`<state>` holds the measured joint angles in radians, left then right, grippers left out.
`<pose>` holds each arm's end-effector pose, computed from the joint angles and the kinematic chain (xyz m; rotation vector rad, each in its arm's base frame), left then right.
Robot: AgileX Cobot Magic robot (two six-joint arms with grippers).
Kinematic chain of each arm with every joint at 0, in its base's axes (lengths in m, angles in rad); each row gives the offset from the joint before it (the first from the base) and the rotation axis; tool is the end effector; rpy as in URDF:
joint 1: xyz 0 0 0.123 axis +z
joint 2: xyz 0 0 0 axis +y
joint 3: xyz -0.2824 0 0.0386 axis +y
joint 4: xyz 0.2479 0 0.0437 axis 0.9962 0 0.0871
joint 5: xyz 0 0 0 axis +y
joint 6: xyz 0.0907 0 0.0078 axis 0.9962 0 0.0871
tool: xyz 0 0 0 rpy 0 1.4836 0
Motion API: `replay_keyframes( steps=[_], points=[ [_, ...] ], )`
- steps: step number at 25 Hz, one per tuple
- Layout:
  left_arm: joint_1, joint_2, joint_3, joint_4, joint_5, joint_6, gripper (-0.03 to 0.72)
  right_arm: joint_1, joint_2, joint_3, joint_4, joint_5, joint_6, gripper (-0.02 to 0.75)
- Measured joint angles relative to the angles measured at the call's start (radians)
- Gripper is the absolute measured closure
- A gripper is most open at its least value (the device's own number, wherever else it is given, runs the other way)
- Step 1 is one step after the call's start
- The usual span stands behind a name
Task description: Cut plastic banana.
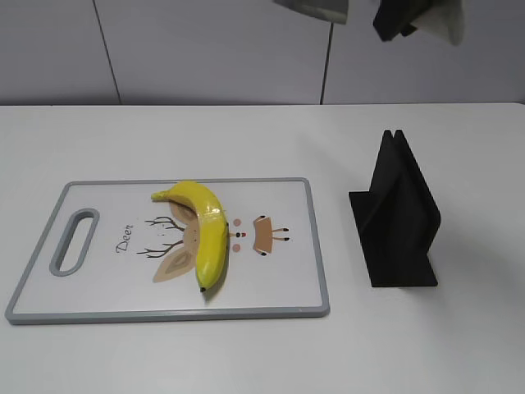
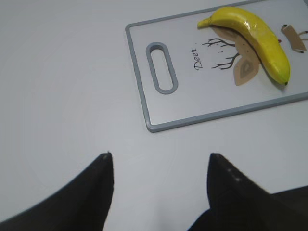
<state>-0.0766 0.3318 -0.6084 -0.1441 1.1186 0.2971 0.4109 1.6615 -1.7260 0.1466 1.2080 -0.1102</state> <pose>0.0370 -0.0146 0.2996 0.4221 2.2759 -0.0706 0.3188 0.1525 0.3819 -0.6596 2.5561 0.3011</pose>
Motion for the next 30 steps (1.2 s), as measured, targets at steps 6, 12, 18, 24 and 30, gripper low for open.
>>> replay_keyframes(
  steps=[6,12,18,24,30],
  points=[
    [0.0,-0.194,0.092,0.0,-0.05,-0.032,0.097,0.0,-0.074,0.134,-0.006,-0.044,0.037,0.574],
    [0.0,-0.309,0.098,0.0,-0.066,-0.047,0.097,0.0,-0.182,0.327,-0.017,-0.127,0.091,0.574],
    [0.0,-0.311,0.098,0.0,-0.066,-0.05,0.097,0.0,-0.302,0.564,-0.037,-0.272,0.23,0.574],
    [0.0,-0.311,0.098,0.0,-0.066,-0.05,0.118,0.0,-0.407,0.74,-0.085,-0.425,0.378,0.574],
    [0.0,-0.311,0.098,0.0,-0.066,-0.05,0.147,0.0,-0.454,0.88,-0.132,-0.497,0.501,0.574]
  ],
)
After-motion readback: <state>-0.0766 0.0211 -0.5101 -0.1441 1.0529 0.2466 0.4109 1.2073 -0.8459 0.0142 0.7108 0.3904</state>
